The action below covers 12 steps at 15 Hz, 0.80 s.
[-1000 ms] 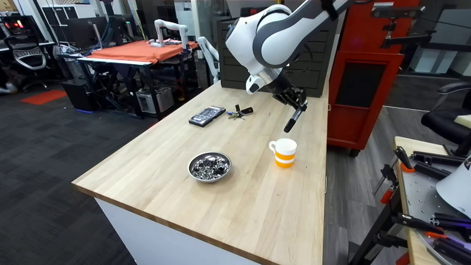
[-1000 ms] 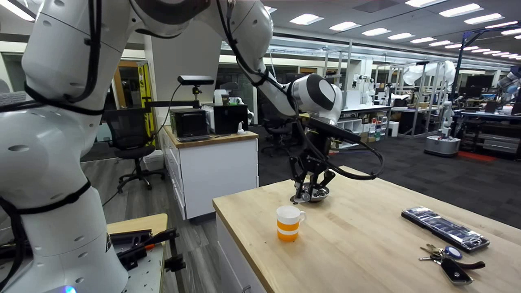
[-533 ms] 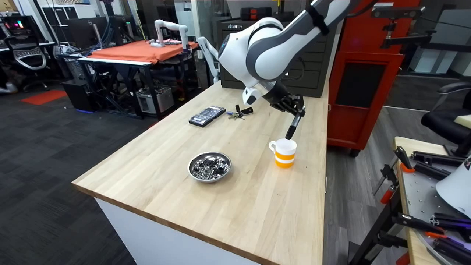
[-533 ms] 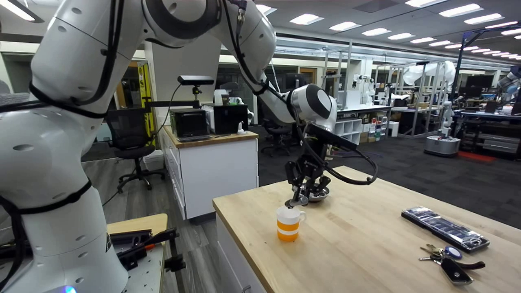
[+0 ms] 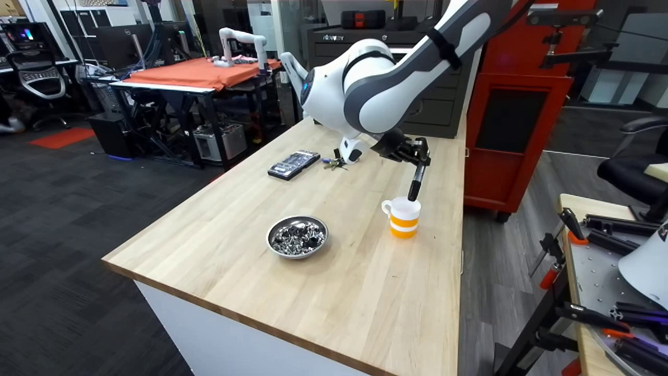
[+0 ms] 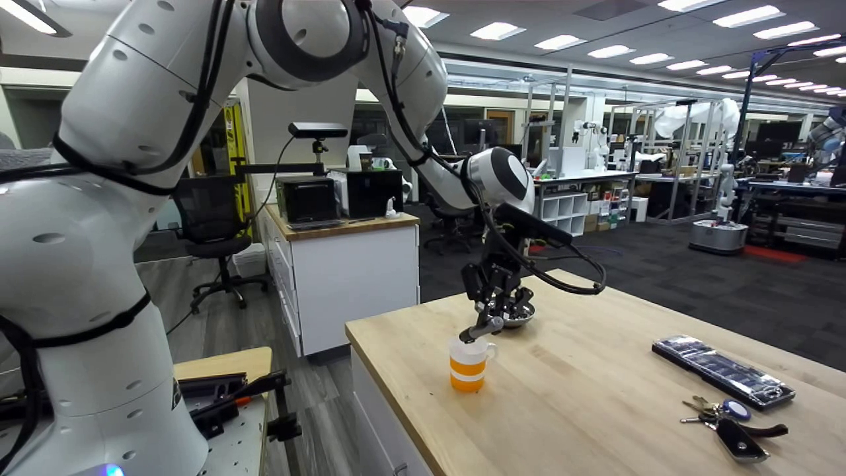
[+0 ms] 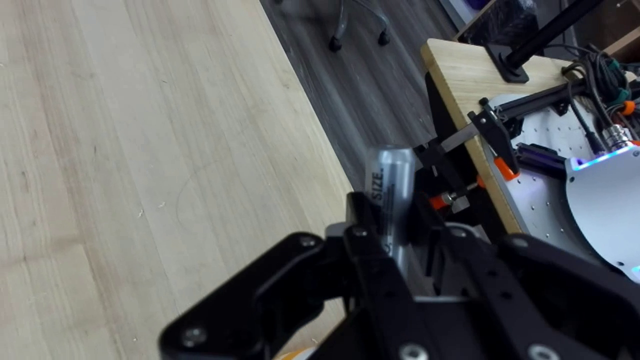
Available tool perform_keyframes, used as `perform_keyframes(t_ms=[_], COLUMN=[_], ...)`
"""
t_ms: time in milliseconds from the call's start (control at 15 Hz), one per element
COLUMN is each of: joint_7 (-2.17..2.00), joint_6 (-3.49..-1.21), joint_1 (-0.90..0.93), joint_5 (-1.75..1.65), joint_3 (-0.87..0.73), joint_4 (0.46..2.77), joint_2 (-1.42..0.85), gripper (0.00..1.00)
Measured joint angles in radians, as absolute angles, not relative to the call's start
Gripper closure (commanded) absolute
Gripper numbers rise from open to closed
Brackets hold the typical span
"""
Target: Put the marker inside the mug cup
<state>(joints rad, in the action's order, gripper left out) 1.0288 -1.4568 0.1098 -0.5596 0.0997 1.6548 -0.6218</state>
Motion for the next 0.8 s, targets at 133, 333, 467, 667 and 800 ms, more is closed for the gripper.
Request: perform_keyframes(t_ms=[133,333,467,667,800], joint_7=[1.036,1.040,1.043,1.049,1.059], joint_6=[-1.440,-1.422,-1.421,-1.421,-1.421], joint_1=[0.125,0.143,0.147,0.147,0.147], joint_5=[-0.588,-0.623,-0.632,-0.634,-0.634], joint_3=[0.101,0.106,0.113,0.122,0.126], joint_4=[1.644,1.632,1.627,1.617,1.617], joint_2=[-0.631,-0.647,-0.655,-0.668,-0.673], gripper=[0.94,0.94,0.94,0.94,0.94])
